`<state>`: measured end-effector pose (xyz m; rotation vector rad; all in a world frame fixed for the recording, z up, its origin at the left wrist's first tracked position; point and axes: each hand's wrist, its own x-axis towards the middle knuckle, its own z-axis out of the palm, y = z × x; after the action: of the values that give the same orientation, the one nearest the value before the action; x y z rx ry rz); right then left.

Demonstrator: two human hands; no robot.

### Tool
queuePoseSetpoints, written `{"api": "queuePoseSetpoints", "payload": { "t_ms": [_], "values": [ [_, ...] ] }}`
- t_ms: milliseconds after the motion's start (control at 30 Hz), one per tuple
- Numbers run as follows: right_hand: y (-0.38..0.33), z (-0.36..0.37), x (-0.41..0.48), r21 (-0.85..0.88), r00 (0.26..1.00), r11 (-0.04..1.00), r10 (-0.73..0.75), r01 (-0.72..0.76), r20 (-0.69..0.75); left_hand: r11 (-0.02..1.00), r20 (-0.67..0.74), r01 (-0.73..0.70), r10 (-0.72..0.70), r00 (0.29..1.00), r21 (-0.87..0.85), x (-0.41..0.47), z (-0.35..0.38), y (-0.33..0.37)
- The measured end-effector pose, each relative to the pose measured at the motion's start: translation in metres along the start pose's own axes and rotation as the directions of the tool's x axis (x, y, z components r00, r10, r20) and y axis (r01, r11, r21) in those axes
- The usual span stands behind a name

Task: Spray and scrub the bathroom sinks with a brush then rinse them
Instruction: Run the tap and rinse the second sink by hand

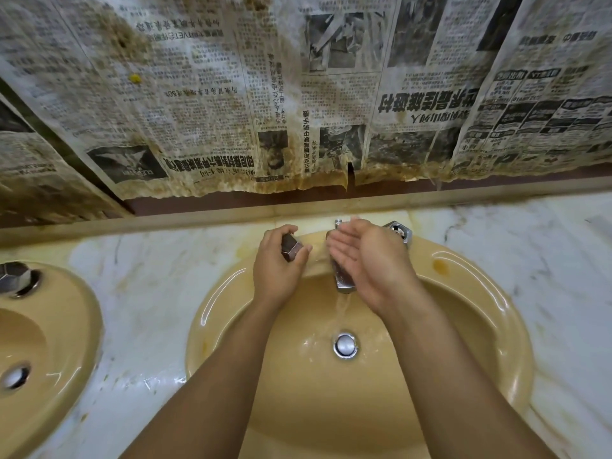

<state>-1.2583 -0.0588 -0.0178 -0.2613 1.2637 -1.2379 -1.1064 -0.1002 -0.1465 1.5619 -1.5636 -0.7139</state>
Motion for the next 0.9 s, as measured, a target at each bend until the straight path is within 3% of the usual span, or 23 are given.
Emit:
{"api": "queuePoseSetpoints", "payload": {
  "t_ms": [100, 167, 300, 433, 500, 767, 900],
  "values": [
    [0.018, -0.025, -0.003, 0.121, 0.967, 0.988, -0.063, 0.095, -0.246, 0.998, 0.032, 0.047, -0.045, 0.998, -0.048, 0.005, -0.006, 0.001],
    [0.04, -0.044, -0.003, 0.214, 0.943, 0.977, 0.072, -0.001, -0.326, 0.997, 0.067, 0.059, -0.056, 0.996, -0.042, 0.009, -0.01, 0.0],
    [0.078, -0.053, 0.001, 0.517, 0.894, 0.783, 0.442, -0.346, -0.071, 0.999, 0.111, 0.037, -0.038, 0.993, 0.008, 0.008, -0.012, -0.001],
    [0.069, -0.035, 0.011, 0.69, 0.899, 0.602, 0.404, -0.402, 0.171, 0.999, 0.171, -0.03, 0.022, 0.985, 0.045, 0.007, -0.014, -0.008],
    [0.062, -0.031, 0.015, 0.726, 0.901, 0.554, 0.374, -0.407, 0.219, 0.998, 0.218, -0.053, 0.044, 0.975, 0.033, 0.007, -0.016, -0.012],
    [0.072, -0.038, 0.017, 0.642, 0.901, 0.65, 0.4, -0.407, 0.167, 0.998, 0.241, 0.01, 0.006, 0.97, -0.063, 0.01, -0.02, -0.015],
    [0.071, -0.043, 0.012, 0.507, 0.902, 0.762, 0.426, -0.402, 0.075, 0.992, 0.187, 0.065, -0.044, 0.981, -0.109, 0.01, -0.019, -0.009]
  ]
}}
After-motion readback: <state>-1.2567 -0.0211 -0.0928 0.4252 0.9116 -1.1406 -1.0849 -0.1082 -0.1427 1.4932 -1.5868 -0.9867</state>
